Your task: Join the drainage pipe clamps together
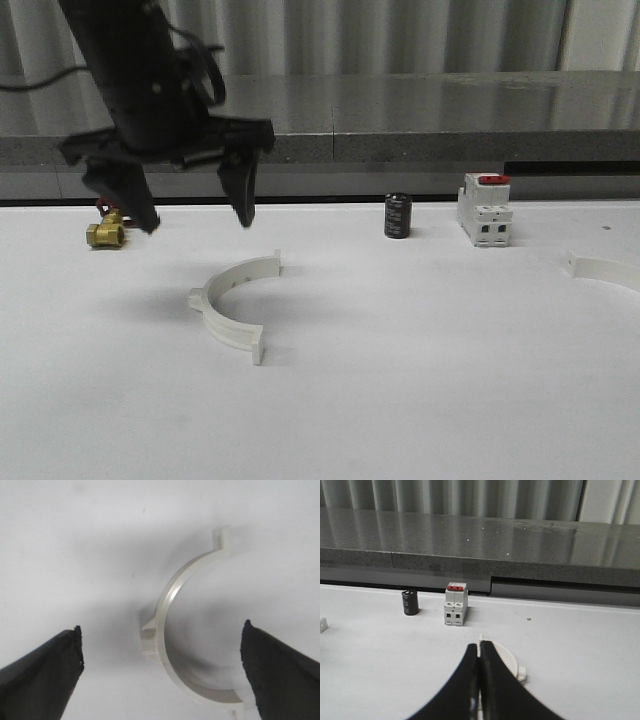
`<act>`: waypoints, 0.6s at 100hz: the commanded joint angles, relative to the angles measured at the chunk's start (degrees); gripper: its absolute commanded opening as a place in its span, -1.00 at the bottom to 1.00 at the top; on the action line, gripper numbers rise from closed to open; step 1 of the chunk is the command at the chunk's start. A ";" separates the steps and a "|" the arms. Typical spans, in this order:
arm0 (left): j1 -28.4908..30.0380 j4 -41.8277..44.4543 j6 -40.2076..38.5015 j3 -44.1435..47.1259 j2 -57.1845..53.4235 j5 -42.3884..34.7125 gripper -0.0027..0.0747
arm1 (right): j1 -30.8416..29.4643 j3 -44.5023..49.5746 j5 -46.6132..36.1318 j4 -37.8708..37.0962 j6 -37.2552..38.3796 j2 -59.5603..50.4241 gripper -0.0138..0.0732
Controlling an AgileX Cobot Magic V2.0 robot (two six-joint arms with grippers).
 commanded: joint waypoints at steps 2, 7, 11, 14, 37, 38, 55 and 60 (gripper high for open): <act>-0.45 1.77 0.82 -1.62 -8.53 -2.57 0.67 | -0.10 -0.94 -4.48 -0.46 -0.19 -1.18 -0.84; -0.33 3.62 0.91 -1.62 -11.33 -3.01 0.67 | -0.10 -0.94 -4.48 -0.46 -0.19 -1.18 -0.84; 0.10 4.90 0.91 -1.62 -13.64 -3.07 0.67 | -0.10 -0.94 -4.48 -0.46 -0.19 -1.18 -0.84; 0.45 5.83 0.91 -1.62 -15.20 -3.07 0.67 | -0.10 -0.94 -4.48 -0.46 -0.19 -1.18 -0.84; 5.28 9.68 2.12 2.63 -27.55 -4.63 0.67 | -0.10 -0.94 -4.48 -0.46 -0.19 -1.18 -0.84; 5.48 9.68 2.11 3.19 -27.92 -4.85 0.67 | -0.10 -0.94 -4.48 -0.46 -0.19 -1.18 -0.84; 10.41 9.68 2.11 12.96 -38.02 -10.16 0.67 | -0.10 -0.94 -4.48 -0.46 -0.19 -1.18 -0.84; 12.08 9.68 2.11 16.42 -40.96 -12.03 0.67 | -0.10 -0.94 -4.48 -0.46 -0.19 -1.18 -0.84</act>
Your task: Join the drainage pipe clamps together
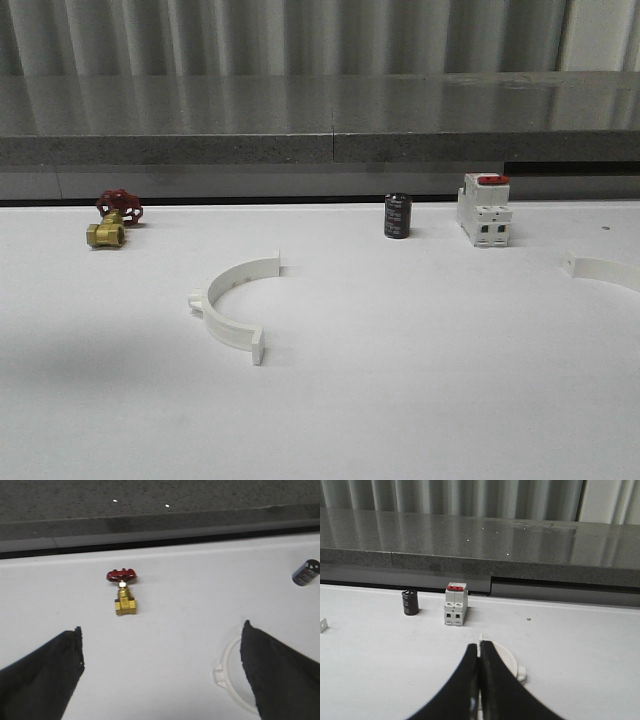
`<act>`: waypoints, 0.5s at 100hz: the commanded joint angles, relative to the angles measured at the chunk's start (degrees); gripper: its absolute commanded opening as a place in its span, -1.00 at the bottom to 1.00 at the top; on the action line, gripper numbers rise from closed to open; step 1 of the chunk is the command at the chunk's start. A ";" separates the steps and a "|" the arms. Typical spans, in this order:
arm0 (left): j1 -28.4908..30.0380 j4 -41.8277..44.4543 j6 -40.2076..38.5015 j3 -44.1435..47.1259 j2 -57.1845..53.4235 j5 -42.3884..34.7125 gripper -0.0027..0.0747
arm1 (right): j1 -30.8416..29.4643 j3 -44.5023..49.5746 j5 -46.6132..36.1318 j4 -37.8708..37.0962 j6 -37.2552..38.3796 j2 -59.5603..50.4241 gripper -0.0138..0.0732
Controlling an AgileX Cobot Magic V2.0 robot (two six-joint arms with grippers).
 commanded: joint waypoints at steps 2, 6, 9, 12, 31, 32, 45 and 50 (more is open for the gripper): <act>2.76 0.54 0.08 4.72 -7.02 -7.35 0.67 | -0.10 -0.94 -4.48 -0.46 -0.19 -1.18 -0.84; 3.74 0.54 0.08 7.25 -9.14 -8.58 0.67 | -0.10 -0.94 -4.48 -0.46 -0.19 -1.18 -0.84; 4.64 0.54 0.08 9.77 -11.37 -9.73 0.67 | -0.10 -0.94 -4.48 -0.46 -0.19 -1.18 -0.84; 5.31 0.54 0.08 11.81 -13.57 -10.60 0.67 | -0.10 -0.94 -4.48 -0.46 -0.19 -1.18 -0.84; 8.64 0.54 0.08 24.41 -25.77 -13.50 0.67 | -0.10 -0.94 -4.48 -0.46 -0.19 -1.18 -0.84; 8.64 0.54 0.08 24.83 -25.77 -13.50 0.67 | -0.10 -0.94 -4.48 -0.46 -0.19 -1.18 -0.84; 9.81 0.54 0.08 32.26 -34.53 -13.50 0.67 | -0.10 -0.94 -4.48 -0.46 -0.19 -1.18 -0.84; 9.81 0.54 0.08 34.64 -38.18 -13.61 0.67 | -0.10 -0.94 -4.48 -0.46 -0.19 -1.18 -0.84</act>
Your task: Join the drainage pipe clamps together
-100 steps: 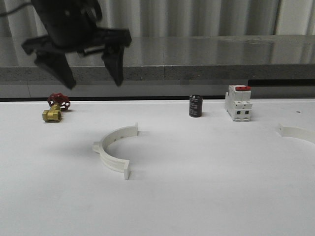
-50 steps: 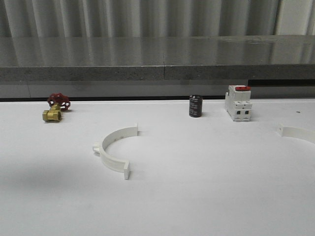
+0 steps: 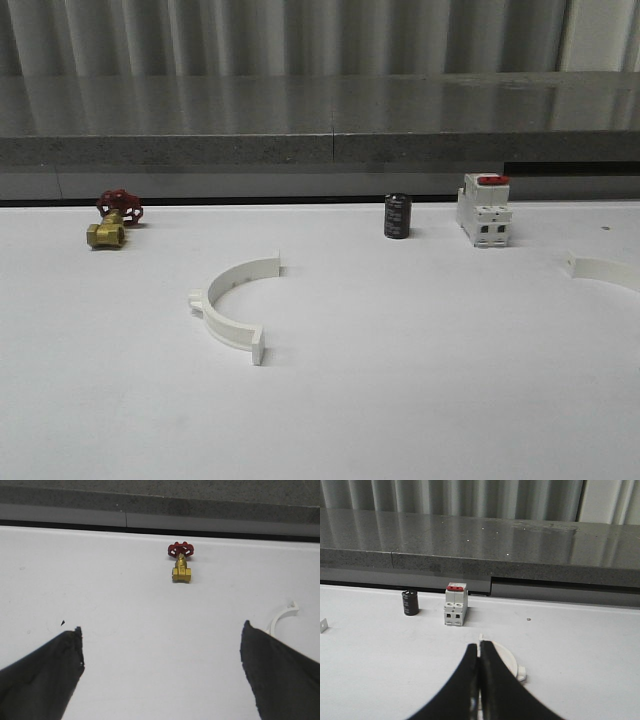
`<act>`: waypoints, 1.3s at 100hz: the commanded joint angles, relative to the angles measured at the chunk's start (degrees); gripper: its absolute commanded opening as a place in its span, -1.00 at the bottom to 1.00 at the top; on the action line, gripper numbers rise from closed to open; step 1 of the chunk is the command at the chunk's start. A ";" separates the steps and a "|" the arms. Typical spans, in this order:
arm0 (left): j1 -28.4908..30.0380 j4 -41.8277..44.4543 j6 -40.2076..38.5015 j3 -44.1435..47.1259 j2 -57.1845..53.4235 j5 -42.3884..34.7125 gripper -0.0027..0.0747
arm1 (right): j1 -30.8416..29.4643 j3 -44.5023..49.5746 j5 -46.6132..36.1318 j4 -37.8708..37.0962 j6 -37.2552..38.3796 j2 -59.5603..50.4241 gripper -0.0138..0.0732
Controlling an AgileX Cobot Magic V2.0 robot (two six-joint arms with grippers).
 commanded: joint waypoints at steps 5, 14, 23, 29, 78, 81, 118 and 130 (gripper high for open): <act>0.25 0.32 -0.05 4.33 -8.24 -4.47 0.67 | -0.10 -0.94 -4.48 -0.46 -0.19 -1.18 -0.84; 0.25 -0.05 -0.05 7.10 -13.75 -4.12 0.67 | -0.10 -0.94 -4.48 -0.46 -0.19 -1.18 -0.84; 0.25 -0.43 -0.05 9.25 -18.62 -3.70 0.67 | -0.10 -0.94 -4.48 -0.46 -0.19 -1.18 -0.84; 0.25 -0.43 -0.05 10.16 -21.13 -2.80 0.67 | -0.10 -0.94 -4.48 -0.46 -0.19 -1.18 -0.84; 0.25 -0.43 -0.05 12.04 -27.85 -0.22 -0.97 | -0.10 -3.84 -2.94 0.81 0.24 -1.18 -0.84; 0.25 -0.43 -0.05 12.04 -27.85 -0.22 -0.98 | -0.10 -4.68 -1.90 1.28 0.24 -1.18 -0.84; 0.25 -0.43 -0.05 12.04 -27.85 -0.22 -0.98 | -0.10 -23.02 16.53 3.27 8.41 14.98 -0.84; 0.25 -0.43 -0.05 12.04 -27.85 -0.22 -0.98 | -0.10 -29.53 22.51 3.27 8.41 23.93 -0.84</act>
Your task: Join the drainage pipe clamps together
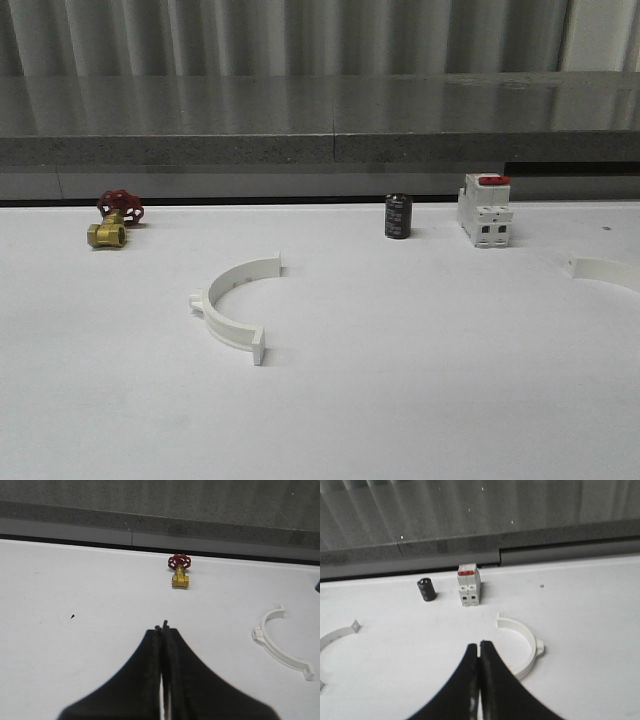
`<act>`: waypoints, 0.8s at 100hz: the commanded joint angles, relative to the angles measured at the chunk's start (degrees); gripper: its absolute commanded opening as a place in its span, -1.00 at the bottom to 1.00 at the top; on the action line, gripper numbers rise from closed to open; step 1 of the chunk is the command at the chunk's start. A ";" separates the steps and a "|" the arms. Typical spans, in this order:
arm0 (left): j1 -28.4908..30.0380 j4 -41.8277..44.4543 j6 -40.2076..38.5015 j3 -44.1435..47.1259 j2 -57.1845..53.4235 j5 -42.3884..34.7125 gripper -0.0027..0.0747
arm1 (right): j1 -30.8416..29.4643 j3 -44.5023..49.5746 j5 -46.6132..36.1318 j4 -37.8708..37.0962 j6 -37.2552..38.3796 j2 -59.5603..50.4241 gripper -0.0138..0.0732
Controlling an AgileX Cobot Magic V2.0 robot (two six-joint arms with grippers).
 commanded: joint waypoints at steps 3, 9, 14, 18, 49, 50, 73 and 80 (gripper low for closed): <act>0.23 -0.09 -0.09 -1.45 0.58 -3.82 -0.98 | -0.10 -7.15 1.66 0.07 0.37 8.93 -0.84; 0.23 -0.09 -0.09 -1.45 0.58 -3.82 -0.98 | -0.10 -10.21 4.01 0.07 0.37 13.14 -0.84; 0.23 -0.09 -0.09 -1.45 0.58 -3.82 -0.98 | -0.10 -12.22 5.13 0.07 0.37 16.69 -0.84; 0.23 -0.09 -0.09 -1.45 0.58 -3.82 -0.98 | -0.10 -13.66 5.59 0.07 0.37 19.65 -0.84; 0.23 -0.09 -0.09 -1.45 0.58 -3.82 -0.98 | -0.10 -17.57 5.13 0.13 0.37 32.89 -0.74; 0.23 -0.09 -0.09 -1.45 0.58 -3.82 -0.98 | -0.10 -17.57 5.14 0.19 0.37 33.20 -0.71; 0.23 -0.09 -0.09 -1.45 0.58 -3.82 -0.98 | -0.10 -17.57 4.48 0.20 0.37 35.13 0.37; 0.23 -0.09 -0.09 -1.45 0.58 -3.82 -0.98 | -0.10 -17.57 3.95 0.20 0.37 35.13 0.57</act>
